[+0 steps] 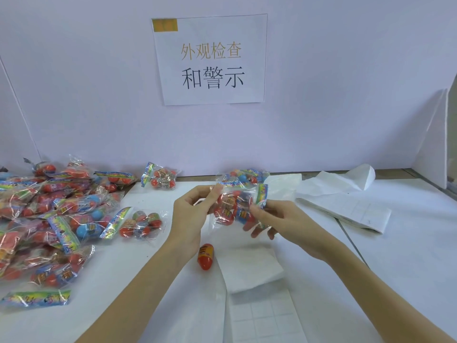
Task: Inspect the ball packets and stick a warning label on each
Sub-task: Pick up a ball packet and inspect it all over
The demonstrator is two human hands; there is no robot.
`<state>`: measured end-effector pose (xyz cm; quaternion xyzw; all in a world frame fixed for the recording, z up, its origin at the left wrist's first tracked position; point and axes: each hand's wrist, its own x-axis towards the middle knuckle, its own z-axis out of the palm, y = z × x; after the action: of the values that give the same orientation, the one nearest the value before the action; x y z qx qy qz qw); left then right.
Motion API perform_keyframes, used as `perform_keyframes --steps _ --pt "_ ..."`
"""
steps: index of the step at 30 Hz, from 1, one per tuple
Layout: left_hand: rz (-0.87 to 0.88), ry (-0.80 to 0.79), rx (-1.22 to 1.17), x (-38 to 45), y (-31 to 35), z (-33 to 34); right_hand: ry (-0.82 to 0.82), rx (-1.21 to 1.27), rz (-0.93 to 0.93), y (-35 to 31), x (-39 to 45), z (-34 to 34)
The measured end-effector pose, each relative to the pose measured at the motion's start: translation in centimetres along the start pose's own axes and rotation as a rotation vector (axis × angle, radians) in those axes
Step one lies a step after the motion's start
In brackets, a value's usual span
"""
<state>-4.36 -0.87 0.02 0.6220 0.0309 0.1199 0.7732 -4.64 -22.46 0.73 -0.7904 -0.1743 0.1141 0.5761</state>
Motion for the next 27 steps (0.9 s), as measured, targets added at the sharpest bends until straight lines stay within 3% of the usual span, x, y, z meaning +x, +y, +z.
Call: perform_keyframes --steps 2,7,11,16,21,24,27 --pt "0.009 0.003 -0.029 0.1 0.2 -0.1 0.020 0.031 -0.006 0.2 0.1 -0.2" --pt "-0.069 -0.204 -0.101 -0.2 0.4 0.3 0.243 0.185 -0.032 0.4 0.4 -0.6" --pt "-0.146 -0.156 -0.174 0.0 0.4 0.0 0.268 0.238 -0.034 0.1 0.5 -0.9" --pt "-0.086 -0.132 -0.199 0.0 0.6 0.2 0.336 0.296 -0.036 -0.5 0.4 -0.4" --pt "-0.093 -0.177 -0.205 -0.2 -0.3 1.1 0.162 0.413 0.003 -0.7 0.2 0.8" --pt "-0.080 -0.282 -0.198 -0.4 -0.1 1.5 0.225 0.398 0.012 -0.3 0.4 0.9" --pt "-0.029 -0.288 -0.089 -0.5 -0.1 1.1 0.223 0.319 0.017 -0.1 0.3 0.5"
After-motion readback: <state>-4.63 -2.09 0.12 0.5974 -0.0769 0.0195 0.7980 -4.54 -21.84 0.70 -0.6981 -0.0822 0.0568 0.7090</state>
